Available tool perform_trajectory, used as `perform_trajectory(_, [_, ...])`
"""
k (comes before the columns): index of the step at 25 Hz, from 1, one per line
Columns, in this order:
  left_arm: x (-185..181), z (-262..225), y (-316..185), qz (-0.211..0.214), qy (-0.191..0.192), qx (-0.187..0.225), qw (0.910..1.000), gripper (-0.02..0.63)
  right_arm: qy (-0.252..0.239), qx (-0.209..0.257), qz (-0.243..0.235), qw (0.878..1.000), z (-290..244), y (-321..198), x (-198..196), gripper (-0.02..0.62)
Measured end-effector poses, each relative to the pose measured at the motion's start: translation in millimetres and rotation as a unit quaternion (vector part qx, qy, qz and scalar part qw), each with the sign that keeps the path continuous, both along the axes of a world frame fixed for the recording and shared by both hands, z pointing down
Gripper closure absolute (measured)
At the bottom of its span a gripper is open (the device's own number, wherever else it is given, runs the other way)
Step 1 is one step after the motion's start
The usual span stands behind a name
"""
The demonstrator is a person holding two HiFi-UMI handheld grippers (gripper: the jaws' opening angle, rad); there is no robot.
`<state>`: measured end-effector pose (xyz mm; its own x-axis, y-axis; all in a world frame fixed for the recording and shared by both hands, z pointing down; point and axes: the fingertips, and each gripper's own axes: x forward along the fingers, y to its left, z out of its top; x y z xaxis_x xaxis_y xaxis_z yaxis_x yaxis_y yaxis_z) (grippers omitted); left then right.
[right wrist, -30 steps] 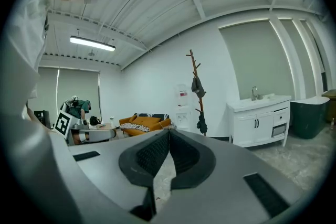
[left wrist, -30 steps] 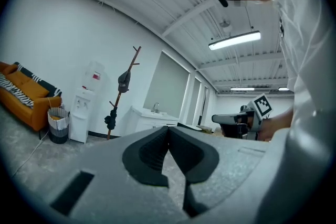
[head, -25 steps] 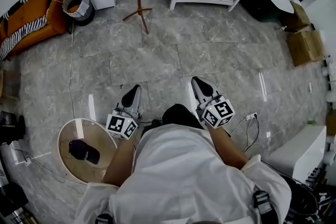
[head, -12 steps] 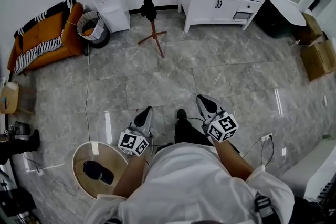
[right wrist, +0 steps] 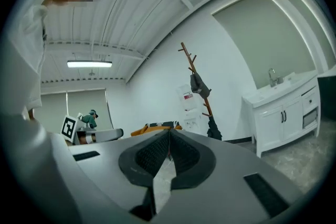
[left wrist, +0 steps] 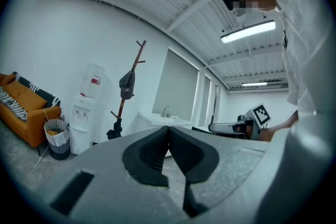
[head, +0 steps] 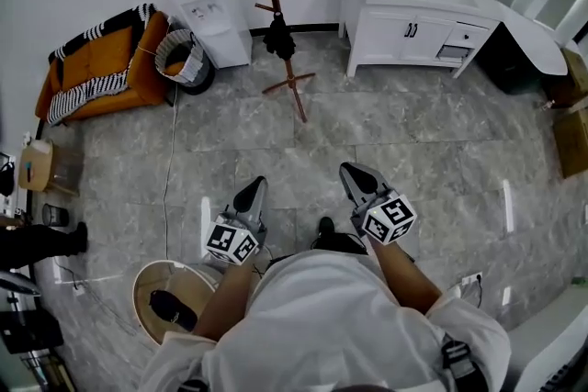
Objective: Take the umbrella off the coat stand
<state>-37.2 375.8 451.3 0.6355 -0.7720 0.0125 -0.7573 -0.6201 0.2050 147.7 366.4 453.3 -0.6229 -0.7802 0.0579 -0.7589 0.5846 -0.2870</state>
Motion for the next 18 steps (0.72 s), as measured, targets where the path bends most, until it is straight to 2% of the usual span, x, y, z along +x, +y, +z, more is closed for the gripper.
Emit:
perform_trajectory(7, [22.5,-14.0,-61.7,-0.025,-0.005,0.015,0.9996,0.597,-0.020,0.004,-0.023,1.000,-3.3,-72.7,17.4,0.580])
perform_trajectory(12, [9.2,-6.9,-86.0,-0.041,-0.001,0.007,0.9991,0.597,-0.030,-0.016,-0.037,0.999,9.3,-98.6,9.7,0.580])
perform_trajectory(18, [-5.5,13.9,-132.4,-0.057,0.008,-0.017,0.9982,0.597,-0.020,-0.034,-0.043,0.998,24.7,-150.6,3.3,0.580])
